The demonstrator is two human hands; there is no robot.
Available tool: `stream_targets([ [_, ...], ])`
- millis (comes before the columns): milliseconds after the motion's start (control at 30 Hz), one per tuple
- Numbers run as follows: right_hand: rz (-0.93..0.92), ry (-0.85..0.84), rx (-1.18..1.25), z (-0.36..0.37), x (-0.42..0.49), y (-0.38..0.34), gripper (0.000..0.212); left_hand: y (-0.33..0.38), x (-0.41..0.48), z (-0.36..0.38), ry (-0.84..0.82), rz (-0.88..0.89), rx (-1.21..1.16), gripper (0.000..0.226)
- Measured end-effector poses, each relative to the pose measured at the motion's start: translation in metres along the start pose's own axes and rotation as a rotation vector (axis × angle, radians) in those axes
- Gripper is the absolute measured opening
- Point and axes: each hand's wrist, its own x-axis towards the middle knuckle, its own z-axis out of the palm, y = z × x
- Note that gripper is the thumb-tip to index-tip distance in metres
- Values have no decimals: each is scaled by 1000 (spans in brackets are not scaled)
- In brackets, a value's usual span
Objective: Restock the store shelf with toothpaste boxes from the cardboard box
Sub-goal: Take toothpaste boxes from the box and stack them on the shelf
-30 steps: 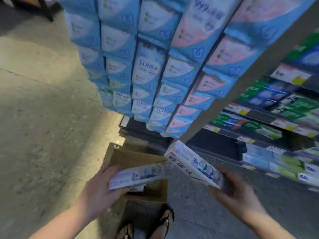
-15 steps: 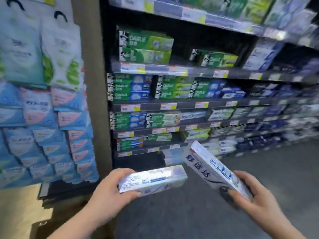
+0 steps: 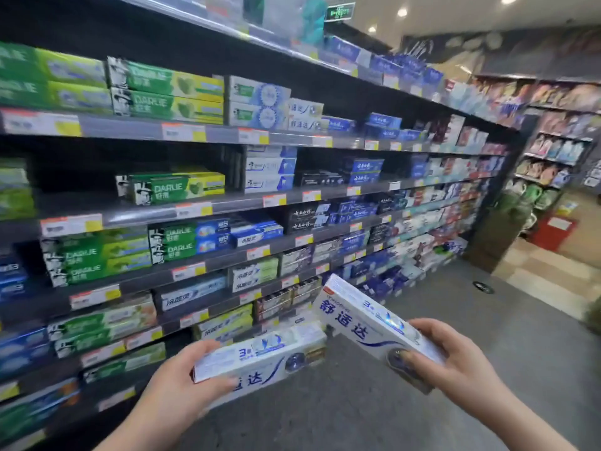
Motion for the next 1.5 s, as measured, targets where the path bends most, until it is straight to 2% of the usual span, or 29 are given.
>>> stream_targets([
  [200,-4,38,16,-47,71,41,27,53,67,28,-43,48,-15,57],
  [300,5,55,25,-61,115,57,28,72,113,41,-30,59,-14,44],
  [400,-4,88,23,-75,171,69,26,90,172,55,-10,108,-32,41],
  [533,-60,166,18,-90,250,75,45,116,257,65,-13,198,-73,38],
  [633,-86,146,-15,-105,314,74,42,139,315,67,-4,251,-113,38],
  [733,-147,142,-29,-116,378,64,29,157,364,65,27,308,-142,37],
  [800,-208,142,-22,-117,417,54,39,168,389,62,70,334,-192,38],
  [867,-270,135,-50,-113,458,46,68,178,405,58,86,365,-175,45],
  [933,-340,114,-61,-107,501,34,74,181,416,53,111,351,-182,44],
  [1000,-426,77,-46,-98,541,18,66,179,425,46,159,323,-201,42],
  [1100,-489,43,-7,-88,605,3,33,180,431,35,219,299,-190,51],
  [1167,-561,32,-1,-81,645,-8,34,185,432,29,286,289,-176,60],
  [1267,-657,-22,54,-70,690,-27,35,197,434,29,397,258,-178,41],
  [1500,-844,-203,14,-41,763,-47,39,231,432,52,627,219,-105,40],
])
